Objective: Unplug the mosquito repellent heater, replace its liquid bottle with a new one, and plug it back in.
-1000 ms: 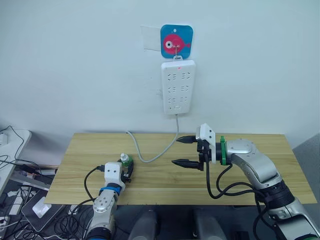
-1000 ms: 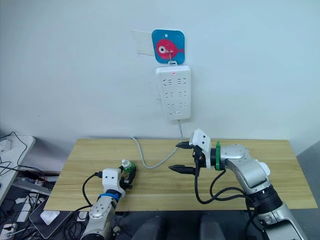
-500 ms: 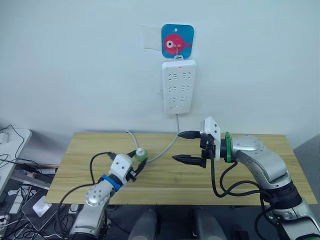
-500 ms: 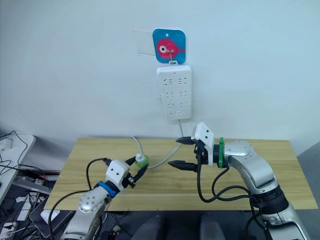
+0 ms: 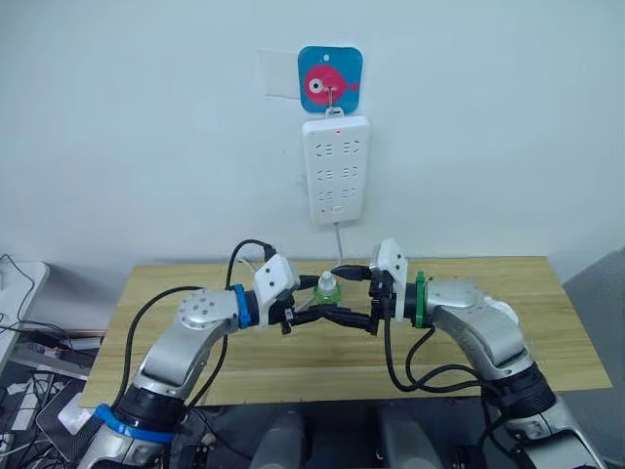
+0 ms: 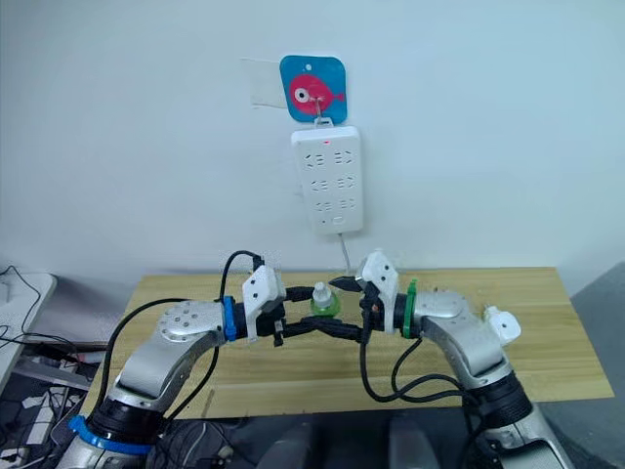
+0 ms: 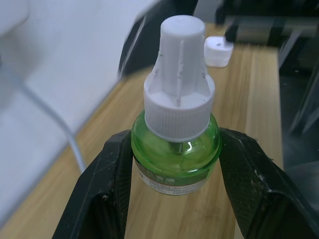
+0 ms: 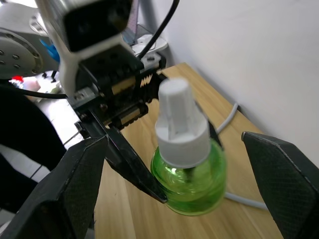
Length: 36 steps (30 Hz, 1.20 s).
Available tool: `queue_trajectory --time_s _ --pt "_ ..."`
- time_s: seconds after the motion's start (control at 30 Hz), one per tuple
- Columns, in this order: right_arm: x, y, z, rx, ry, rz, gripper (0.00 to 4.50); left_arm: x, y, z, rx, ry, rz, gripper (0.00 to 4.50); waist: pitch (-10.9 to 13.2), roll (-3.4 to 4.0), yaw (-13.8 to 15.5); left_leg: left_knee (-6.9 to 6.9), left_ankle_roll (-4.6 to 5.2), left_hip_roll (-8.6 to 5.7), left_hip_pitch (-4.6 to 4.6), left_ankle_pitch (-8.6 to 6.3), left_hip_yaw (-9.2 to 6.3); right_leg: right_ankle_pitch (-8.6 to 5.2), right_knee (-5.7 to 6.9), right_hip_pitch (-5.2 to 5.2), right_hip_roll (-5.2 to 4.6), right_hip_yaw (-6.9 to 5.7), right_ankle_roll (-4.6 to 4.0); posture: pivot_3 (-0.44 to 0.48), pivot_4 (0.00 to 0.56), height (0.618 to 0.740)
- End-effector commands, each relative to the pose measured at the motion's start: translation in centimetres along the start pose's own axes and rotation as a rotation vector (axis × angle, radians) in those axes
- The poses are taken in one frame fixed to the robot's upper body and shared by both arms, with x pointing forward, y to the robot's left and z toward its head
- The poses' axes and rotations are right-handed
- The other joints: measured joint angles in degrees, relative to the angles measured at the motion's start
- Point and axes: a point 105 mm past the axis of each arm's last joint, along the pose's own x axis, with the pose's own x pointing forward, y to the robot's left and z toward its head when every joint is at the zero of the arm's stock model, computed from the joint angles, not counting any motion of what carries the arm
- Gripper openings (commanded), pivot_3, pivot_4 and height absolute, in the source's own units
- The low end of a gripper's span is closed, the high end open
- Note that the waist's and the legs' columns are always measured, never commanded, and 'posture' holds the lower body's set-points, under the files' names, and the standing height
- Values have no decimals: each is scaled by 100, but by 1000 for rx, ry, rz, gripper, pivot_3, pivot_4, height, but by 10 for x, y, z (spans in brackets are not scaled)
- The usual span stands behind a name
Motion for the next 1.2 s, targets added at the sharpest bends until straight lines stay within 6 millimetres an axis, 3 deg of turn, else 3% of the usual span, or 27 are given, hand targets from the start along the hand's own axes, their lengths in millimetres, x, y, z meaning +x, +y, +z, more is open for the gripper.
queue_trajectory --time_s 0.03,0.13,0.23,0.5,0.9,1.1,1.2 --pt "2 0 2 -43 -23 -18 4500 1 -2 9 -7 -35 -34 2205 0 0 -36 0 -1 0 -1 0 -1 0 0 -1 0 0 0 -20 189 740" --pt "3 -3 0 -21 -42 -38 4500 -1 -2 10 -10 -36 -44 2205 0 0 -66 0 -1 1 -1 0 -1 0 0 -1 0 -1 0 -22 185 740" --pt "2 -5 1 -6 -64 -50 3916 -2 -2 11 -16 -41 -49 2205 0 0 -69 0 -1 1 -1 0 -2 0 1 -1 0 0 0 -24 183 740" --pt "-1 -3 3 22 -94 -38 1136 -6 -4 11 -19 -37 -56 2205 -1 0 -76 0 -3 1 0 1 -1 1 2 -1 0 0 0 -19 175 740" --pt "2 3 11 -49 -93 33 1084 -6 -4 10 -1 -31 -70 2205 -1 0 -75 1 -4 1 0 1 -2 1 4 -1 0 0 0 -18 169 740" --pt "5 28 25 -206 -51 412 1084 -7 -26 10 98 -32 -274 2205 -1 -1 -91 3 -4 0 2 1 4 1 4 0 3 1 0 -28 163 740" --pt "1 30 28 -261 -8 584 1084 -9 -31 8 152 -18 -356 2205 -2 0 -92 2 -4 1 4 1 1 1 4 2 4 -2 0 -15 157 740"
